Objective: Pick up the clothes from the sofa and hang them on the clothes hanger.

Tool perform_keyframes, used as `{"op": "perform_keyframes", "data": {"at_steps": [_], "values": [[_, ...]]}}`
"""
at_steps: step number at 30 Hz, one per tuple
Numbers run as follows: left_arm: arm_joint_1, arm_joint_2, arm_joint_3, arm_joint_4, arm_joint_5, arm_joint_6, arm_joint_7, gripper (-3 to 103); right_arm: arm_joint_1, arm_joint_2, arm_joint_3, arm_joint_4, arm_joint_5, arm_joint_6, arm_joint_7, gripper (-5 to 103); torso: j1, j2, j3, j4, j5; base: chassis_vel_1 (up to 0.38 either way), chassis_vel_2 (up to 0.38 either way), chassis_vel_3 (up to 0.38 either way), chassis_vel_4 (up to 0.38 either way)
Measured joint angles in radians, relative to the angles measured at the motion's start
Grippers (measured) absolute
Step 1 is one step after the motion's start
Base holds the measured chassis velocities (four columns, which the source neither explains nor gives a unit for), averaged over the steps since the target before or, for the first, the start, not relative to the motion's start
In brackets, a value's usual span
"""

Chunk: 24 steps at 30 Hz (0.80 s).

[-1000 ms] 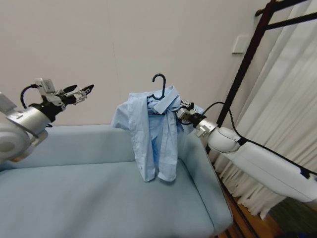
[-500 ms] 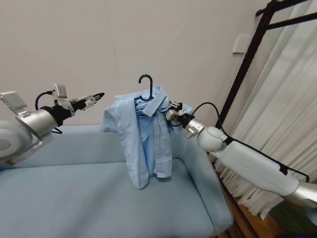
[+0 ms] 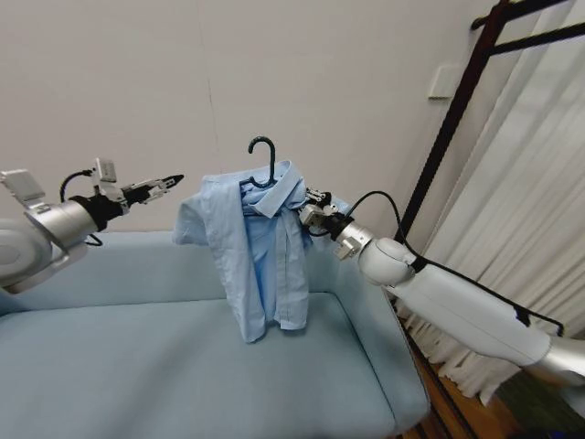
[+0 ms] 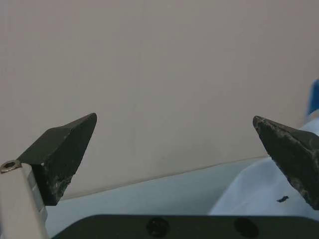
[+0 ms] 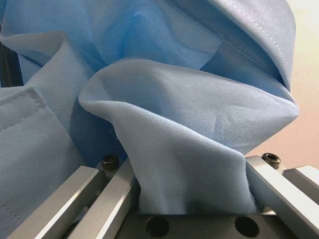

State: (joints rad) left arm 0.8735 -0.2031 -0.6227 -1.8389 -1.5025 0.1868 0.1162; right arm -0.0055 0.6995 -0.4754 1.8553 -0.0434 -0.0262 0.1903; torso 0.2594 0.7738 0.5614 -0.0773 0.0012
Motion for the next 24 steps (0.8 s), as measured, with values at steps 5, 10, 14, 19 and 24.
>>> {"op": "perform_keyframes", "data": {"at_steps": [5, 10, 14, 19, 24], "values": [[0.022, -0.135, -0.028, 0.006, 0.189, -0.065, 0.03, 100, -0.002, -0.016, 0.019, -0.023, 0.022, 0.007, 0.006, 10, 0.0, 0.0, 0.0, -0.0006, 0.0003, 0.0, 0.0, 0.0, 0.0], [0.0, -0.273, -0.018, -0.014, 0.358, -0.116, 0.041, 100, -0.009, -0.017, 0.031, -0.057, 0.047, 0.01, 0.022, 10, 0.0, 0.0, 0.0, -0.0009, 0.0012, 0.0, 0.0, 0.0, 0.0], [-0.028, -0.358, 0.039, 0.009, 0.402, -0.144, 0.041, 100, -0.017, -0.013, 0.033, -0.071, 0.055, 0.005, 0.035, 10, 0.0, 0.0, 0.0, -0.0004, -0.0003, 0.0, 0.0, 0.0, 0.0], [-0.23, -0.415, 0.244, 0.168, 0.445, -0.173, 0.068, 100, -0.015, -0.014, 0.017, -0.075, 0.06, -0.002, 0.032, 10, 0.0, 0.0, 0.0, 0.0, -0.0003, 0.0, 0.0, 0.0, 0.0], [-0.607, -0.5, 0.524, 0.32, 0.447, -0.156, 0.058, 100, -0.016, -0.004, 0.003, -0.079, 0.062, -0.026, 0.035, 10, 0.0, 0.0, 0.0, -0.0013, 0.0003, 0.0, 0.0, 0.0, 0.0]]}}
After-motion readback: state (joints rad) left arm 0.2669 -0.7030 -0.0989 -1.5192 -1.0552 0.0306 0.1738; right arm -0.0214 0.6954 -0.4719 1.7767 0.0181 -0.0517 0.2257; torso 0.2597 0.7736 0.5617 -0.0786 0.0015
